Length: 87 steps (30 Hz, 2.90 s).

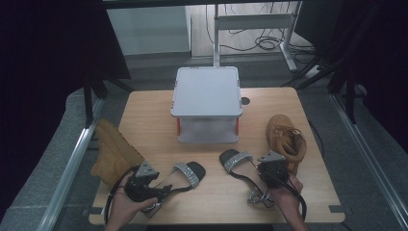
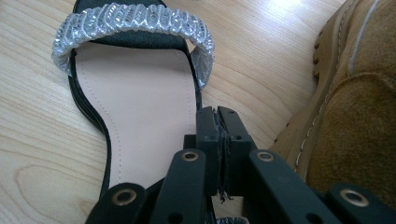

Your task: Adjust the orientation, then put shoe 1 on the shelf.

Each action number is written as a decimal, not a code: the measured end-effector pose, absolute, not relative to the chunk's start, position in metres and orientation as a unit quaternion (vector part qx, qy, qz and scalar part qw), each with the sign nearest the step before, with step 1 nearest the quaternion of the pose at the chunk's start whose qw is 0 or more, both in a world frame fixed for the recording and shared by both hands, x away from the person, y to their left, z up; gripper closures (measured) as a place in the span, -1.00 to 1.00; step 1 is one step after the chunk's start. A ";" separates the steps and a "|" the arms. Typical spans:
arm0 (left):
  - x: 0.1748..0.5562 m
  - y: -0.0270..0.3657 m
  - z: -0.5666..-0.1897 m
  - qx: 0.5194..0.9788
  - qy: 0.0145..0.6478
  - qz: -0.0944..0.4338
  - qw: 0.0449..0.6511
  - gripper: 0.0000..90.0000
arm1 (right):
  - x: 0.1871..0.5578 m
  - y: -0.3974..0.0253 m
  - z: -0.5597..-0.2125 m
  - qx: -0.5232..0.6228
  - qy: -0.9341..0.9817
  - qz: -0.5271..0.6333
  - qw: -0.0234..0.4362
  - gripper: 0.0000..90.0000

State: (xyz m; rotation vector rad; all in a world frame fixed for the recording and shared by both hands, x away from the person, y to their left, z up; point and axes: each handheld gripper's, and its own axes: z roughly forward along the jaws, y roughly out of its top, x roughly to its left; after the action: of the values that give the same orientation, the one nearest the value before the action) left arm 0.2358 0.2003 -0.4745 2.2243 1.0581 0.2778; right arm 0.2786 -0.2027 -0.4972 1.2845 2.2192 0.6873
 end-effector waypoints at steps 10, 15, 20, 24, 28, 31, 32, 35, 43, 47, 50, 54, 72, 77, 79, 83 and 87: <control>0.235 0.204 -0.473 0.842 0.413 0.113 0.329 -0.29 | 0.281 -0.202 -0.499 0.474 0.809 0.244 0.247 0.94; 0.234 0.206 -0.472 0.838 0.416 0.116 0.333 -0.29 | 0.283 -0.203 -0.506 0.480 0.811 0.231 0.244 0.98; 0.235 0.206 -0.472 0.837 0.419 0.117 0.332 -0.28 | 0.283 -0.205 -0.506 0.478 0.811 0.238 0.239 0.99; 0.235 0.204 -0.474 0.838 0.419 0.115 0.330 -0.28 | 0.283 -0.208 -0.505 0.471 0.815 0.253 0.226 0.99; 0.236 0.203 -0.475 0.840 0.418 0.113 0.327 -0.28 | 0.281 -0.209 -0.505 0.457 0.822 0.265 0.212 0.99; 0.236 0.202 -0.476 0.842 0.416 0.112 0.326 -0.28 | 0.279 -0.208 -0.505 0.441 0.831 0.273 0.201 0.99; 0.236 0.202 -0.476 0.842 0.416 0.112 0.326 -0.28 | 0.279 -0.207 -0.505 0.436 0.833 0.274 0.201 0.99; 0.236 0.202 -0.476 0.842 0.416 0.112 0.326 -0.28 | 0.279 -0.204 -0.506 0.422 0.840 0.275 0.200 0.99; 0.236 0.203 -0.477 0.841 0.417 0.110 0.325 -0.28 | 0.276 -0.201 -0.506 0.400 0.849 0.285 0.194 1.00; 0.236 0.202 -0.478 0.843 0.416 0.109 0.324 -0.28 | 0.274 -0.199 -0.506 0.377 0.859 0.294 0.182 1.00; 0.236 0.202 -0.478 0.843 0.416 0.108 0.324 -0.28 | 0.274 -0.199 -0.507 0.371 0.861 0.298 0.179 1.00; 0.236 0.204 -0.477 0.842 0.417 0.109 0.325 -0.28 | 0.275 -0.202 -0.504 0.375 0.854 0.318 0.172 0.97; 0.234 0.207 -0.464 0.836 0.403 0.128 0.349 -0.27 | 0.262 -0.199 -0.464 0.355 0.814 0.430 0.160 0.31; 0.240 0.204 -0.462 0.848 0.396 0.110 0.336 -0.24 | 0.263 -0.184 -0.459 0.333 0.842 0.396 0.156 0.16; 0.245 0.202 -0.463 0.855 0.393 0.102 0.322 -0.24 | 0.266 -0.175 -0.458 0.327 0.852 0.380 0.153 0.09; 0.248 0.199 -0.467 0.862 0.395 0.094 0.304 -0.25 | 0.270 -0.171 -0.461 0.332 0.857 0.367 0.144 0.04; 0.247 0.200 -0.472 0.869 0.394 0.081 0.289 -0.28 | 0.269 -0.172 -0.466 0.331 0.866 0.351 0.133 -0.01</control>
State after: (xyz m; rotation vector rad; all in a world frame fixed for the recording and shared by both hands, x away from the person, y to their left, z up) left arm 0.2472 0.2004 -0.4725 2.3186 1.0512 0.2169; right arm 0.2691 -0.1723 -0.4665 0.9605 2.5122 1.0172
